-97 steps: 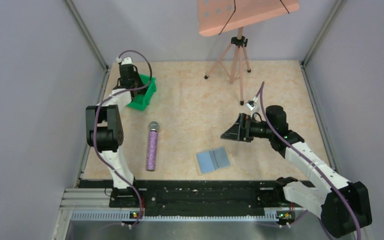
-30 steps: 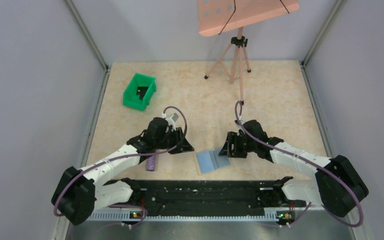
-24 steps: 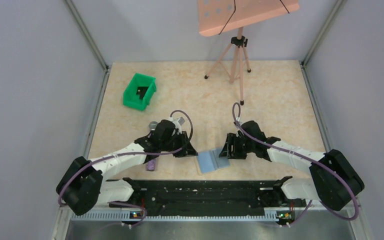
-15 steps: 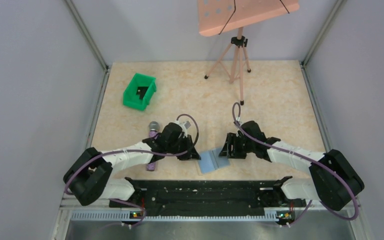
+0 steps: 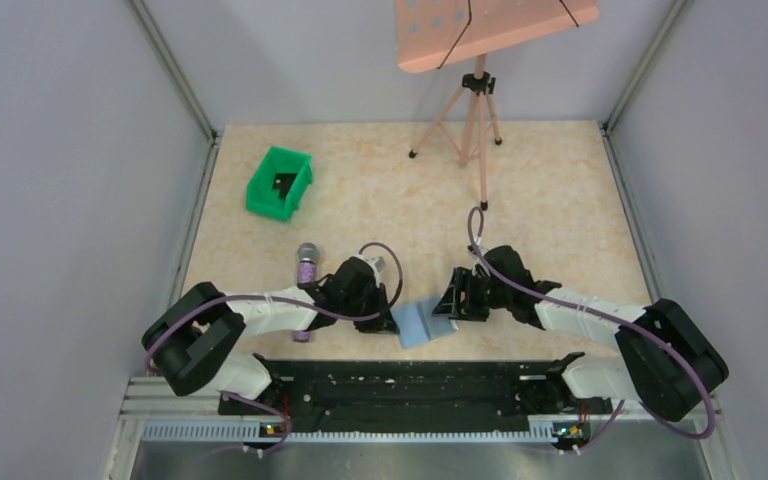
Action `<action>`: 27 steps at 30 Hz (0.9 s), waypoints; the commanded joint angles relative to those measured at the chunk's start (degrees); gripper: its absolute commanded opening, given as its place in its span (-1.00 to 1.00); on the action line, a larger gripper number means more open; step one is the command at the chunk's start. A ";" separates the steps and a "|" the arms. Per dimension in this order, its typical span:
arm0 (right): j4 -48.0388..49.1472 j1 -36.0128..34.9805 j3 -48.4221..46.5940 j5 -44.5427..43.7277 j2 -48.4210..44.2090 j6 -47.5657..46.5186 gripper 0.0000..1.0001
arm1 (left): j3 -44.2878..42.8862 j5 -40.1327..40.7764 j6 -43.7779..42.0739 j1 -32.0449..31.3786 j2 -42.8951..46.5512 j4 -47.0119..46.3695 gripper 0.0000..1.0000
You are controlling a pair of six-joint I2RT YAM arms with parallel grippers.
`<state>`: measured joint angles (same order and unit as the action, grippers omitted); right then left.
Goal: Take the credit cards out of the card holder
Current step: Remove the credit card from the card holder.
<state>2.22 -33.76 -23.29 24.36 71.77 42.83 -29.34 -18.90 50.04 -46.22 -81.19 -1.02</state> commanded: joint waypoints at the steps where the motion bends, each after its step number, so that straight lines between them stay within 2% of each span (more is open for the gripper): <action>1: 5.33 -0.53 0.11 3.05 -1.34 3.59 0.15 | 0.65 1.64 -0.12 -0.71 -1.06 -3.05 -0.76; 11: 10.23 -2.89 1.12 3.93 -4.27 10.25 0.14 | 1.05 1.99 1.26 -1.00 -0.23 -4.97 -0.78; 15: 12.49 -5.60 1.17 1.84 -4.37 12.90 0.13 | 1.39 2.46 3.44 -1.00 3.52 -4.89 -0.75; 17: 13.28 -7.01 0.58 1.11 -4.18 13.55 0.13 | 0.35 4.78 3.93 -0.85 6.38 -1.48 -0.72; 22: 9.68 -11.03 -2.03 -2.60 -4.18 12.64 0.13 | -6.32 16.80 1.26 -0.26 13.90 15.38 -0.56; 24: 7.20 -11.31 -2.76 -3.28 -4.44 11.26 0.13 | -8.03 20.30 0.20 -0.19 16.46 18.68 -0.54; 27: 1.45 -11.24 -4.47 -5.60 -5.83 7.94 0.14 | -8.84 20.08 0.48 -0.19 19.15 19.48 -0.50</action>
<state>8.73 -44.47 -23.68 22.94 68.58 54.57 -35.35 -4.14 51.70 -46.61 -65.93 12.99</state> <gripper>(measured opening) 0.567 0.236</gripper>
